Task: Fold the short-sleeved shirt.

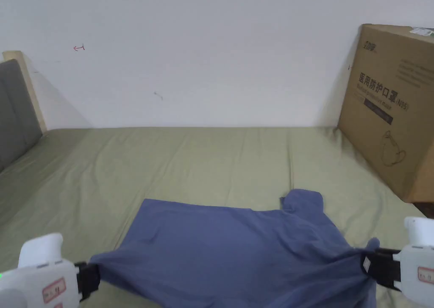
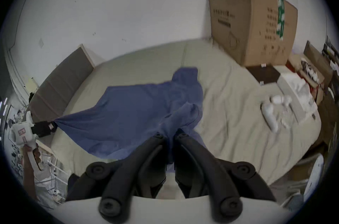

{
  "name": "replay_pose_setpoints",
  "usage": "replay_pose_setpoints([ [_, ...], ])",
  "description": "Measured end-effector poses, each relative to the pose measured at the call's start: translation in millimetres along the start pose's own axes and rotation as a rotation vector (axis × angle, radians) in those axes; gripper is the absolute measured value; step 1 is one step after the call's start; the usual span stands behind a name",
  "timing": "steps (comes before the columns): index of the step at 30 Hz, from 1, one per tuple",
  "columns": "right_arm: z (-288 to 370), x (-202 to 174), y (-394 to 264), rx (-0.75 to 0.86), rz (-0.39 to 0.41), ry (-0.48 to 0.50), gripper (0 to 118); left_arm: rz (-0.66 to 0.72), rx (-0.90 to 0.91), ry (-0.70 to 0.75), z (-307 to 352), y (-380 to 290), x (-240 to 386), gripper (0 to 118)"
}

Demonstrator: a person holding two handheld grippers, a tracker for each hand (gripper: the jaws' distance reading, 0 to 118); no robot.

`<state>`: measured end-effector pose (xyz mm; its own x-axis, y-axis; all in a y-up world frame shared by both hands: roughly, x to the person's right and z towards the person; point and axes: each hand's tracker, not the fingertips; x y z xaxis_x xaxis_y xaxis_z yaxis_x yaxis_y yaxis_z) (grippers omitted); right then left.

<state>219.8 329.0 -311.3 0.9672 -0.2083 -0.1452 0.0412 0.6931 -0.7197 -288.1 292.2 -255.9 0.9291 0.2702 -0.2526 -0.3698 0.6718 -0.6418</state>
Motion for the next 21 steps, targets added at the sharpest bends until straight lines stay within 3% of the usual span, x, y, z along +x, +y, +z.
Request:
replay_pose_setpoints([
  [9, -49.8, 17.6, -84.2, -0.249, 0.027, -0.14, 5, 0.042, -0.203, 0.085, -30.8, -83.7, -47.1, 2],
  [15, -84.0, 42.2, -106.0, -0.327, -0.1, -0.181, 5, 0.07, -0.257, 0.113, -48.1, -92.2, -58.8, 2],
  [21, -75.7, 53.7, -109.0, -0.296, -0.139, -0.162, 9, 0.038, -0.254, 0.111, -49.4, -86.1, -57.2, 6],
])
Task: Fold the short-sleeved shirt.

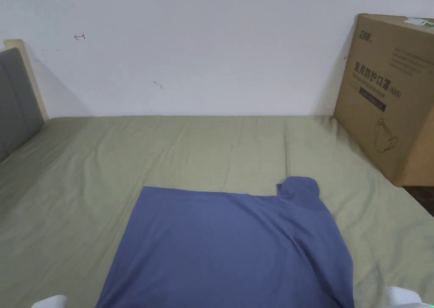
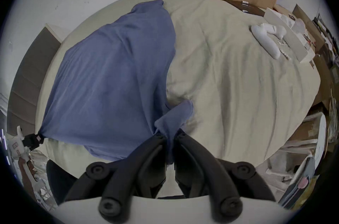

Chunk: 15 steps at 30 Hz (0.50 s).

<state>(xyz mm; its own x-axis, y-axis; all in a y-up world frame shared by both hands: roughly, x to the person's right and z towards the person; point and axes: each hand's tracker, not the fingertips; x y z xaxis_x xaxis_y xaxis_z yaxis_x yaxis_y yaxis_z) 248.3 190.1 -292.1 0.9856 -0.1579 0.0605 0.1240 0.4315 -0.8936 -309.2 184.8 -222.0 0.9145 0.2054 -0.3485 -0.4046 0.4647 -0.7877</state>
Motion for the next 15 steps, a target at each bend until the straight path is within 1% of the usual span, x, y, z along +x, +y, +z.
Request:
replay_pose_setpoints([
  [1, 3.8, 3.1, 1.3, 0.018, -0.019, 0.019, 30, 0.016, 0.03, -0.023, 4.7, 1.2, -1.2, 22],
  [2, 8.4, 5.9, 1.8, 0.041, -0.034, 0.024, 66, 0.03, 0.064, -0.046, 11.1, 3.6, -2.4, 45],
  [3, 15.6, 8.0, 3.9, 0.081, -0.039, 0.011, 101, 0.039, 0.088, -0.05, 19.0, 6.8, -3.3, 78],
  [4, 26.1, 11.0, 7.7, 0.138, -0.031, 0.012, 118, 0.045, 0.114, -0.062, 30.5, 12.3, -4.5, 115],
  [5, 39.3, 13.5, 13.1, 0.193, -0.03, 0.016, 117, 0.045, 0.143, -0.108, 44.3, 18.2, -4.6, 117],
  [6, 55.2, 11.7, 17.0, 0.265, -0.035, 0.022, 117, 0.035, 0.168, -0.138, 56.3, 24.1, -3.0, 111],
  [7, 74.8, 9.8, 24.8, 0.351, -0.034, 0.041, 117, 0.011, 0.265, -0.16, 77.4, 34.6, 0.2, 112],
  [9, 110.5, 2.0, 40.4, 0.487, -0.012, 0.056, 117, -0.04, 0.341, -0.141, 107.8, 52.3, 14.5, 112],
  [12, 164.6, -22.0, 56.4, 0.725, 0.036, 0.073, 117, -0.123, 0.571, -0.161, 159.2, 73.0, 44.4, 114],
  [15, 205.7, -53.8, 60.2, 0.941, 0.104, 0.093, 117, -0.196, 0.807, -0.156, 204.4, 82.2, 81.5, 114],
])
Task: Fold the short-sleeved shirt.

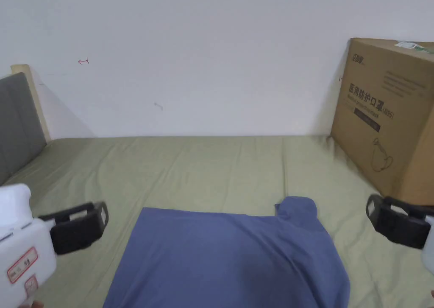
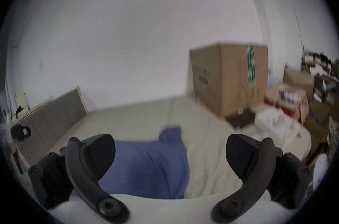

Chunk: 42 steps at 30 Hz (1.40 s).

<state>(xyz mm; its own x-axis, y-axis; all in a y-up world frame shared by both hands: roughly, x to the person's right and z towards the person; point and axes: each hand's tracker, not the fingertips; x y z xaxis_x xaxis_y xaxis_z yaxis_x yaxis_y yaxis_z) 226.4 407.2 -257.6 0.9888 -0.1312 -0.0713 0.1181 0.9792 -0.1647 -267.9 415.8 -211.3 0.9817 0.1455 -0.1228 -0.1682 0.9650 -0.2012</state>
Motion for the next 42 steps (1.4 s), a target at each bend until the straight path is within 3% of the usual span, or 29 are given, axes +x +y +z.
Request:
replay_pose_setpoints([
  [3, 9.2, -24.1, 12.4, 0.141, 0.051, 0.034, 116, -0.089, 0.171, 0.009, 8.3, 18.6, 28.3, 111],
  [5, 12.4, -35.8, 12.2, 0.164, 0.057, 0.051, 106, -0.129, 0.222, 0.02, 10.2, 22.9, 41.0, 93],
  [6, 13.2, -39.9, 10.8, 0.166, 0.059, 0.068, 91, -0.136, 0.231, 0.009, 9.9, 23.1, 45.0, 70],
  [7, 11.4, -43.5, 8.1, 0.165, 0.063, 0.082, 56, -0.137, 0.227, 0.001, 2.6, 19.4, 42.5, 30],
  [8, 7.0, -46.9, 4.9, 0.159, 0.068, 0.079, 30, -0.137, 0.223, 0.002, -2.3, 18.3, 45.0, 5],
  [9, 3.9, -49.8, 1.7, 0.155, 0.078, 0.075, 16, -0.145, 0.223, 0.007, -7.5, 17.1, 46.0, 3],
  [14, -26.9, -46.3, -15.0, 0.105, 0.089, 0.057, 1, -0.074, 0.078, -0.059, -59.5, 8.0, 33.1, 0],
  [18, -61.7, -37.9, -27.5, 0.05, 0.084, 0.04, 0, -0.022, -0.077, -0.068, -138.5, 0.7, 16.2, 0],
  [24, -134.1, -23.2, -57.1, -0.051, 0.086, 0.02, 0, 0.004, -0.386, -0.002, -307.5, -30.5, -7.8, 4],
  [25, -148.6, -20.3, -63.5, -0.07, 0.079, 0.014, 0, 0.017, -0.435, 0.008, -338.3, -38.5, -12.9, 21],
  [27, -174.6, -15.1, -75.7, -0.107, 0.065, 0.004, 0, 0.053, -0.573, 0.046, -393.3, -58.9, -20.9, 92],
  [28, -184.9, -11.1, -81.9, -0.12, 0.057, -0.002, 0, 0.078, -0.63, 0.053, -420.0, -71.5, -26.6, 115],
  [34, -234.5, 2.7, -112.9, -0.189, 0.047, -0.024, 0, 0.072, -0.764, 0.14, -516.1, -138.0, -35.0, 110],
  [37, -247.9, 6.8, -125.0, -0.231, 0.047, -0.029, 0, 0.03, -0.874, 0.168, -533.3, -170.3, -34.6, 96],
  [39, -252.8, 7.9, -130.6, -0.255, 0.074, -0.024, 0, -0.022, -0.799, 0.153, -525.6, -174.6, -32.3, 95],
  [41, -257.8, 11.2, -132.8, -0.27, 0.08, -0.019, 0, -0.016, -0.802, 0.159, -519.4, -168.1, -29.1, 73],
  [42, -260.9, 13.3, -132.4, -0.283, 0.069, -0.015, 0, -0.039, -0.789, 0.152, -514.9, -164.4, -28.1, 49],
])
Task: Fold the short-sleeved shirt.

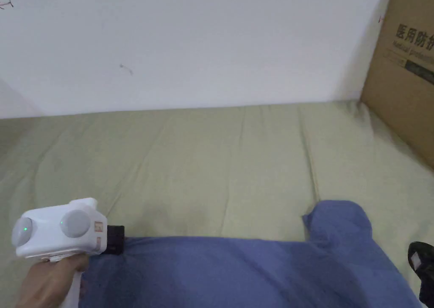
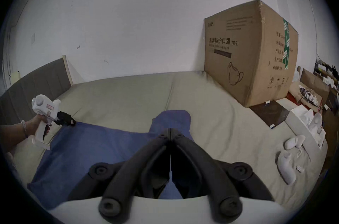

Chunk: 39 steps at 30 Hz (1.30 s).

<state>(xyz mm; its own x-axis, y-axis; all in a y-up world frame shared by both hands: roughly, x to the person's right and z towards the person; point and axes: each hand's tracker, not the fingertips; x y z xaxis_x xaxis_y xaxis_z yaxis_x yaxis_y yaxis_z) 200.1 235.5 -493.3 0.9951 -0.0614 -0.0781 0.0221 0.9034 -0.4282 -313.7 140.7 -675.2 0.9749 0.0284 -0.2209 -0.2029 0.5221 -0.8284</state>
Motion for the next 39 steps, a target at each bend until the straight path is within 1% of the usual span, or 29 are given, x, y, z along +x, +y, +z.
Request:
replay_pose_setpoints([
  [1, -3.3, 1.1, 1.0, -0.025, -0.02, 0.007, 1, -0.034, 0.021, 0.005, 10.7, -2.5, -0.2, 6],
  [2, -7.1, 3.4, 2.1, -0.043, -0.033, 0.013, 17, -0.049, 0.046, 0.011, 17.4, -4.2, -0.9, 1],
  [3, -14.0, 6.2, 3.4, -0.061, -0.052, -0.003, 64, -0.027, 0.06, -0.046, 23.1, -7.1, -3.0, 1],
  [4, -23.8, 10.6, 5.4, -0.109, -0.061, 0.0, 116, -0.001, 0.077, -0.043, 35.9, -11.1, -0.6, 1],
  [5, -36.9, 14.8, 6.9, -0.175, -0.066, 0.0, 116, -0.002, 0.087, -0.046, 42.8, -13.8, -0.7, 1],
  [6, -51.8, 19.9, 9.1, -0.264, -0.074, -0.006, 116, -0.002, 0.114, -0.056, 50.5, -16.9, -0.4, 1],
  [7, -61.0, 21.8, 12.9, -0.259, -0.074, -0.023, 116, -0.005, 0.134, -0.057, 58.2, -19.9, 0.0, 1],
  [9, -90.1, 29.9, 11.6, -0.355, -0.088, -0.053, 116, -0.009, 0.153, -0.071, 68.5, -22.1, -2.6, 1],
  [10, -107.3, 36.4, 6.7, -0.406, -0.11, -0.072, 116, -0.009, 0.158, -0.076, 73.8, -24.2, -3.7, 1],
  [14, -158.4, 51.8, -12.4, -0.558, -0.195, -0.085, 115, -0.008, 0.168, -0.09, 85.0, -29.0, -11.2, 1],
  [15, -165.2, 50.6, -13.6, -0.575, -0.194, -0.091, 114, -0.008, 0.171, -0.092, 87.5, -30.9, -13.1, 1],
  [18, -173.3, 40.0, -21.3, -0.587, -0.168, -0.085, 104, 0.001, 0.184, -0.09, 94.4, -35.7, -20.8, 1],
  [19, -171.4, 33.5, -20.9, -0.584, -0.147, -0.096, 97, 0.006, 0.186, -0.089, 96.1, -37.8, -22.7, 1],
  [20, -169.6, 28.4, -20.0, -0.579, -0.121, -0.102, 87, 0.01, 0.184, -0.089, 97.4, -39.1, -23.2, 1],
  [21, -166.5, 23.4, -23.0, -0.552, -0.074, -0.094, 73, 0.012, 0.181, -0.092, 99.2, -41.6, -23.6, 1],
  [22, -162.0, 21.4, -21.9, -0.525, -0.045, -0.094, 44, 0.013, 0.179, -0.096, 101.8, -44.8, -23.5, 1],
  [23, -157.2, 21.7, -20.0, -0.506, -0.051, -0.077, 10, 0.012, 0.179, -0.097, 104.6, -47.4, -22.9, 1],
  [24, -151.5, 22.1, -17.5, -0.491, -0.064, -0.095, 3, 0.012, 0.178, -0.107, 108.0, -49.0, -22.2, 1],
  [25, -144.7, 22.4, -15.0, -0.471, -0.115, -0.054, 3, 0.02, 0.177, -0.121, 113.6, -51.2, -20.7, 1],
  [26, -138.3, 23.4, -11.0, -0.466, -0.145, -0.011, 3, 0.021, 0.183, -0.112, 120.1, -53.1, -19.3, 1],
  [27, -126.6, 22.0, -4.7, -0.431, -0.14, -0.031, 3, 0.016, 0.199, -0.102, 129.5, -54.5, -19.2, 1],
  [30, -79.3, 19.8, 23.5, -0.266, -0.115, -0.038, 3, 0.043, 0.254, -0.122, 170.2, -55.3, -23.5, 1],
  [32, -41.8, 21.6, 46.5, -0.192, -0.135, 0.001, 3, 0.066, 0.319, -0.134, 208.1, -56.6, -27.6, 1],
  [34, -1.2, 20.4, 68.7, -0.116, -0.147, 0.024, 3, 0.075, 0.392, -0.138, 252.5, -59.2, -32.3, 1],
  [39, 112.1, 11.8, 126.3, 0.086, -0.105, 0.038, 3, 0.08, 0.602, -0.176, 386.4, -69.2, -43.6, 1],
])
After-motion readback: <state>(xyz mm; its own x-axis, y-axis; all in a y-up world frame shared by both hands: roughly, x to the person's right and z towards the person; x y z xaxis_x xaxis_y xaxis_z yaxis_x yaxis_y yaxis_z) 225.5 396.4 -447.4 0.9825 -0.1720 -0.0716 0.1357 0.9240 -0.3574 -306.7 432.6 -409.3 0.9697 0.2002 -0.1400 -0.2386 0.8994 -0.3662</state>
